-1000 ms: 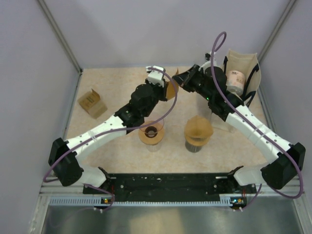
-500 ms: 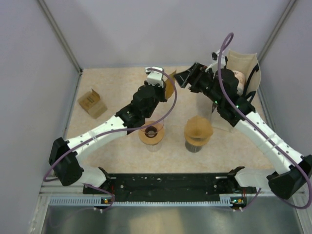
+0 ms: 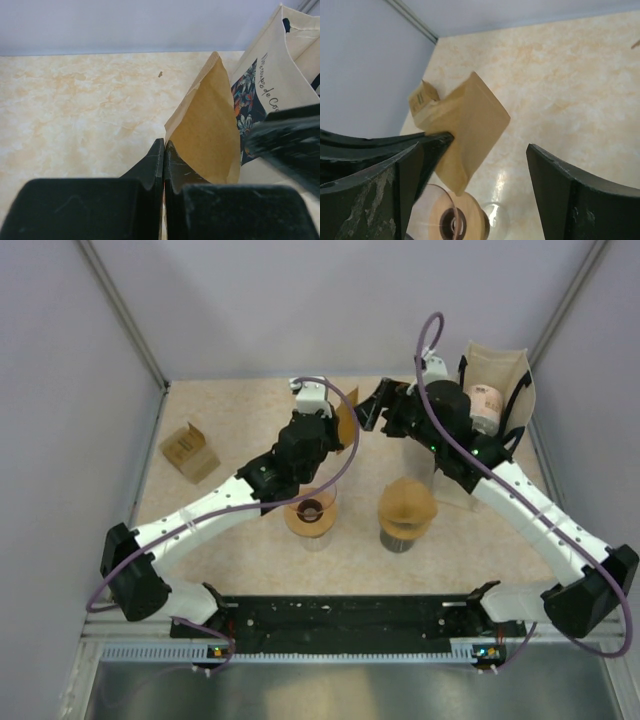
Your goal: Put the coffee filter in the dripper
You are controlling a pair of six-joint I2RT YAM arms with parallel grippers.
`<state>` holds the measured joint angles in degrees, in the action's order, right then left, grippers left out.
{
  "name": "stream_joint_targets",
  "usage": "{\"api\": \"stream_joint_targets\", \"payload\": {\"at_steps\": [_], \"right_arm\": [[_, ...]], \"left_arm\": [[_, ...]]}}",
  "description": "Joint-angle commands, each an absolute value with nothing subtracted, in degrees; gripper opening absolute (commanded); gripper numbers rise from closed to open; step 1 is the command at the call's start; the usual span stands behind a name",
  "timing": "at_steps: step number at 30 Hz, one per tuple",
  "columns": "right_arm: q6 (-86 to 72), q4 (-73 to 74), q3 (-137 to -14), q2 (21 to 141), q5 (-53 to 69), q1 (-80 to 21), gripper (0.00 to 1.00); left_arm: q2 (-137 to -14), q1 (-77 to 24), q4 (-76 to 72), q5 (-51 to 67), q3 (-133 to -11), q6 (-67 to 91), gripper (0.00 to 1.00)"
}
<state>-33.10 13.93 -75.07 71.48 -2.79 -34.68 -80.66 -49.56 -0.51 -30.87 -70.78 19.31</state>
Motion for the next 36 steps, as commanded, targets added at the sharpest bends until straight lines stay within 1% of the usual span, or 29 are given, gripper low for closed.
{"api": "stream_joint_targets", "payload": {"at_steps": [1,6,9,10,11,13,16,18,19,24,36], "right_arm": [[-31.47,18.63,-79.54,74.61,-2.45,-36.82,0.83],[-30.85,20.21,-80.51,76.46,-6.41,-37.97,0.77],[-30.76,19.87,-80.59,77.86,-8.25,-37.88,0.69],[-31.20,19.78,-80.51,78.39,-9.04,-37.97,0.65],[-31.20,19.69,-80.59,79.01,-9.57,-38.06,0.58],[-31.29,19.69,-80.77,79.36,-10.37,-37.97,0.47],[-30.76,19.69,-80.60,79.37,-11.51,-37.97,0.38],[-30.41,19.60,-80.16,79.45,-11.51,-37.97,0.29],[-30.50,19.69,-79.90,79.45,-11.43,-37.97,0.21],[-30.15,19.51,-79.01,79.01,-12.13,-37.97,0.00],[-27.78,20.65,-78.05,78.31,-11.08,-37.97,0.00]], "left_arm": [[-80.59,-50.19,1.49,-33.83,-74.36,21.27,0.00],[-80.51,-50.27,2.64,-34.89,-74.97,21.53,0.00],[-80.16,-50.27,2.64,-34.19,-74.88,21.71,0.00],[-80.07,-50.27,2.72,-34.54,-74.80,21.88,0.00],[-79.63,-50.27,2.99,-35.50,-74.62,22.15,0.00],[-79.37,-50.27,3.51,-37.69,-74.18,21.89,0.00],[-78.66,-50.27,4.39,-40.16,-73.74,21.97,0.00],[-77.96,-50.27,3.87,-40.34,-73.04,22.15,0.00],[-77.78,-50.27,3.69,-40.52,-72.78,22.15,0.00],[-77.26,-50.27,4.39,-42.45,-72.60,22.76,0.00],[-73.74,-50.27,5.98,-45.09,-69.96,21.97,0.00]]}}
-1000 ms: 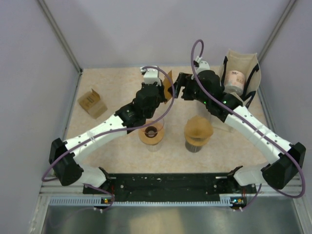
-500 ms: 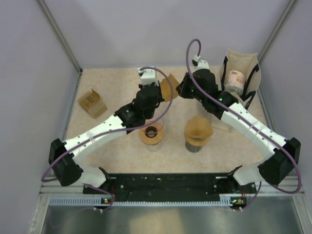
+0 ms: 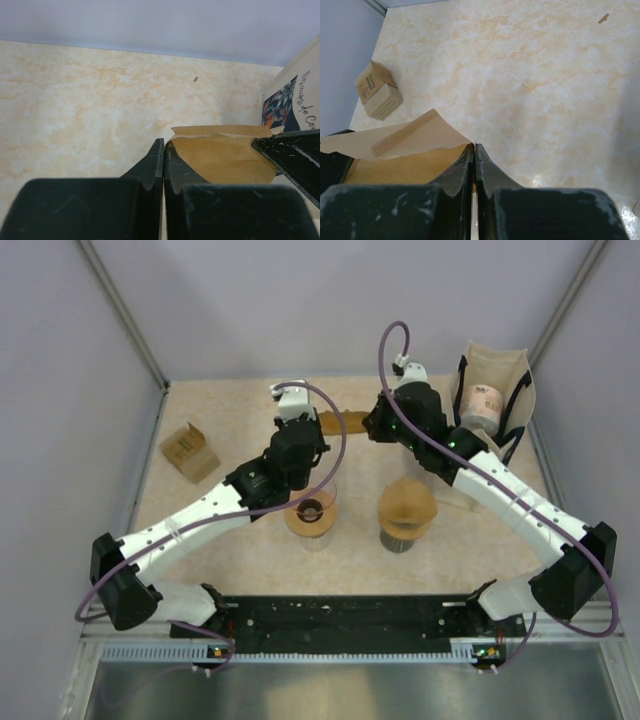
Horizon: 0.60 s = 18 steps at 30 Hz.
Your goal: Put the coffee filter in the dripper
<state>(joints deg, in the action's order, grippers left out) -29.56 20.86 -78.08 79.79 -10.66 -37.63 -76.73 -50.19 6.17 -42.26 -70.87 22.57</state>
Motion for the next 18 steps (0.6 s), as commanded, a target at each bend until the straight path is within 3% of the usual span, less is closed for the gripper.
{"api": "stream_joint_targets", "payload": {"at_steps": [1,6,7,16,17,18], "right_arm": [[-27.86,20.65,-77.70,78.22,-10.20,-37.97,0.00],[-27.86,20.57,-78.31,77.87,-5.47,-37.97,0.00],[-27.69,20.48,-78.40,77.70,-3.71,-37.88,0.05],[-29.00,14.96,-73.58,68.48,2.73,-37.97,0.80],[-29.26,13.03,-71.91,66.38,2.12,-37.97,0.99],[-29.70,11.44,-70.07,64.53,0.46,-37.97,0.99]], "left_arm": [[-73.65,-50.27,6.15,-44.48,-69.96,21.80,0.00],[-74.09,-50.27,7.47,-43.77,-70.48,22.15,0.00],[-74.27,-50.27,7.99,-43.42,-70.92,22.50,0.00],[-72.87,-50.19,15.90,-44.12,-74.00,26.45,0.00],[-72.60,-50.19,16.43,-44.03,-74.35,26.63,0.00],[-72.25,-50.19,17.22,-44.03,-74.62,26.98,0.00]]}}
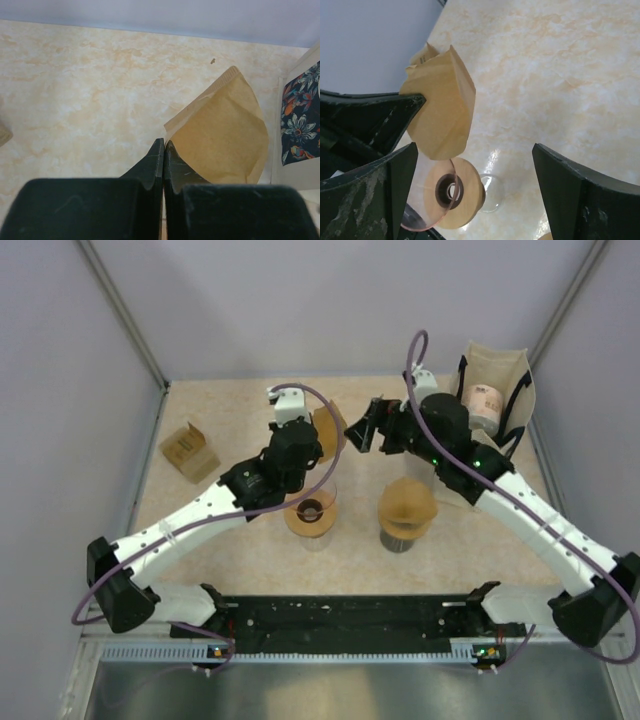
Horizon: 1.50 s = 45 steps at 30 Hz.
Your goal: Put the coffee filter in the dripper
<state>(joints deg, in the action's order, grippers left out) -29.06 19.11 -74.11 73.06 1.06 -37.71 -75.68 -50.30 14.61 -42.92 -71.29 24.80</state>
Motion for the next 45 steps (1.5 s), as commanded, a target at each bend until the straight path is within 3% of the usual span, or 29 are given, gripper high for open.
{"api": "stream_joint_targets", "payload": {"at_steps": [1,6,12,19,28,35,45], "right_arm": [[-29.88,10.47,-68.66,62.42,-2.08,-37.88,0.99],[-27.69,9.58,-61.54,53.54,-15.10,-37.97,0.99],[-25.58,12.30,-55.20,47.21,-21.87,-37.79,0.99],[-22.68,14.85,-50.63,39.48,-32.42,-37.88,0.99],[-21.18,17.05,-48.25,31.91,-43.06,-37.88,0.99],[-21.44,17.93,-47.72,31.82,-44.12,-37.88,0.99],[-21.71,17.93,-47.46,31.82,-45.26,-37.88,0.99]], "left_arm": [[-71.99,-50.19,18.18,-43.86,-74.97,27.33,0.00],[-69.53,-50.10,25.29,-41.32,-78.04,29.09,0.00],[-66.71,-49.66,42.95,-33.50,-86.12,38.12,0.00],[-60.83,-49.48,56.06,-26.46,-86.13,47.63,0.00],[-62.31,-48.17,58.35,-21.45,-84.73,50.88,0.00],[-64.59,-40.62,56.51,-8.11,-82.44,51.15,0.00],[-71.89,-36.91,61.87,-1.41,-85.78,49.39,0.00]]}}
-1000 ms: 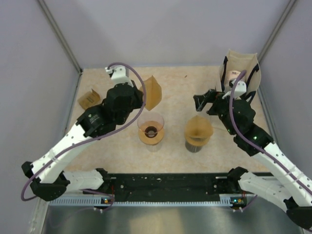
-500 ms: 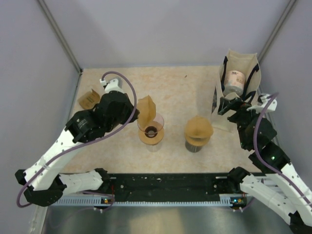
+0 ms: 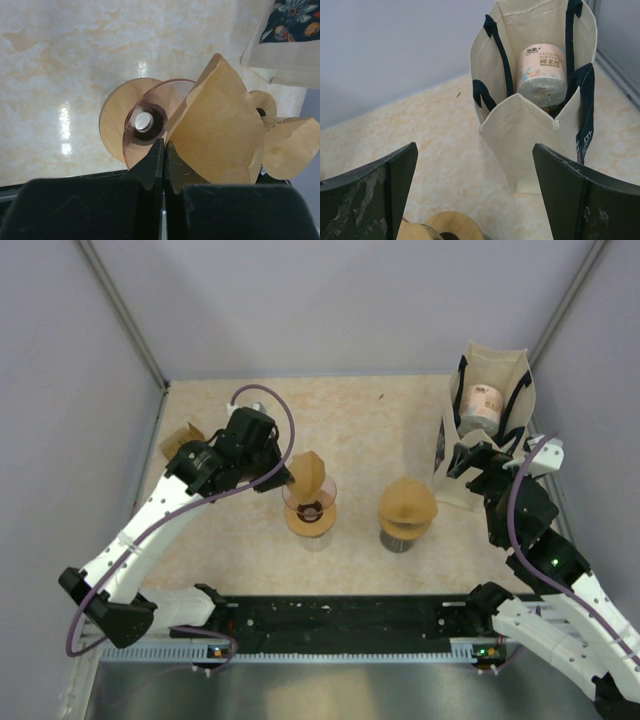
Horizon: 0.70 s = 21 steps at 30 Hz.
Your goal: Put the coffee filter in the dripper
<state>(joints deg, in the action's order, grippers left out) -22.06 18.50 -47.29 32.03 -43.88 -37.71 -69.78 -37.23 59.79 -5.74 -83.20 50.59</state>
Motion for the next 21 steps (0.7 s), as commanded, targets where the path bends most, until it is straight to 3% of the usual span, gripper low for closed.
{"api": "stream_joint_targets", "payload": {"at_steps": [1,21], "right_arm": [[-21.88,17.84,-47.37,31.90,-45.52,-37.88,0.99],[-21.62,16.08,-46.58,32.34,-44.03,-37.79,0.99]], "left_arm": [[-72.33,-36.91,62.31,-1.41,-85.69,49.22,0.00],[-74.35,-37.00,64.07,-5.80,-83.06,47.99,0.00]]}}
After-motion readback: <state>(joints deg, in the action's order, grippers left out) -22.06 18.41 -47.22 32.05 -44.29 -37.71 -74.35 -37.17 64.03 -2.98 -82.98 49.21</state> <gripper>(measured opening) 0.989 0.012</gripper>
